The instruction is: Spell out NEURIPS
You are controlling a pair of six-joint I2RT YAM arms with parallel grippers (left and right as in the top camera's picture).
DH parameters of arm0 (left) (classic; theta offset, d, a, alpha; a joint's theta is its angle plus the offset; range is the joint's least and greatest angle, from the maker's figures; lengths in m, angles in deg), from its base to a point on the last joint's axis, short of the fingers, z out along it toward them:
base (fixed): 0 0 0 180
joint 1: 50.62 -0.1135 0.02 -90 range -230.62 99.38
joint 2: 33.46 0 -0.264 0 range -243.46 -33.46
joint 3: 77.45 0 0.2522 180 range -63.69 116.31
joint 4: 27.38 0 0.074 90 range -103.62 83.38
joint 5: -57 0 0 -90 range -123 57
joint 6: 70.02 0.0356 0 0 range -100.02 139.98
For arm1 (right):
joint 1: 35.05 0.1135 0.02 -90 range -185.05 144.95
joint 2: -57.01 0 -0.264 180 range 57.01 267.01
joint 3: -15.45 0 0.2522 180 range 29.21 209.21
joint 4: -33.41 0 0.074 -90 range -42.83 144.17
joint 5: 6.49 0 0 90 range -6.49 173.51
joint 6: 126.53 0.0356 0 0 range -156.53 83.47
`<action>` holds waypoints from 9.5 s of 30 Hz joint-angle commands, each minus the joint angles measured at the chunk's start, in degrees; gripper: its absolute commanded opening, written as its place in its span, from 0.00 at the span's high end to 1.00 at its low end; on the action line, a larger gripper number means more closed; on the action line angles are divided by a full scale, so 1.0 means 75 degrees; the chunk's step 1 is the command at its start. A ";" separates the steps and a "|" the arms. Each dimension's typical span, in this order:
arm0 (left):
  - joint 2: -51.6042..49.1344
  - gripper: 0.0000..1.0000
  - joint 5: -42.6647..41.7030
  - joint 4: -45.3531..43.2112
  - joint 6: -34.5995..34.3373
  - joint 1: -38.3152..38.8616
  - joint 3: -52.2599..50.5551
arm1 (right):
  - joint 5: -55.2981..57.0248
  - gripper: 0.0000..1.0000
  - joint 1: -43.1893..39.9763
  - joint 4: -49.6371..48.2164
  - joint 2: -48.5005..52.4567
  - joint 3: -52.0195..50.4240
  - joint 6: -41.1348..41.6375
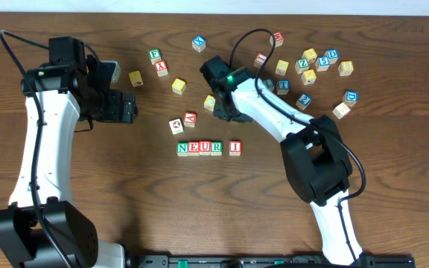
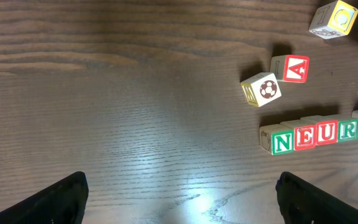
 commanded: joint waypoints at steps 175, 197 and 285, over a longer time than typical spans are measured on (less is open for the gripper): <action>0.0111 0.05 -0.0087 0.0041 0.0096 0.0003 0.0154 | -0.0769 0.73 0.0766 -0.3500 -0.3934 -0.6006 -0.0772; 0.0111 0.05 -0.0087 0.0044 0.0096 0.0003 0.0154 | -0.0857 0.72 0.0836 -0.3544 -0.3934 -0.6027 -0.0350; 0.0111 0.05 -0.0085 0.0041 0.0096 0.0003 0.0154 | -0.0131 0.82 0.0595 -0.3561 -0.3538 -0.5948 -0.0425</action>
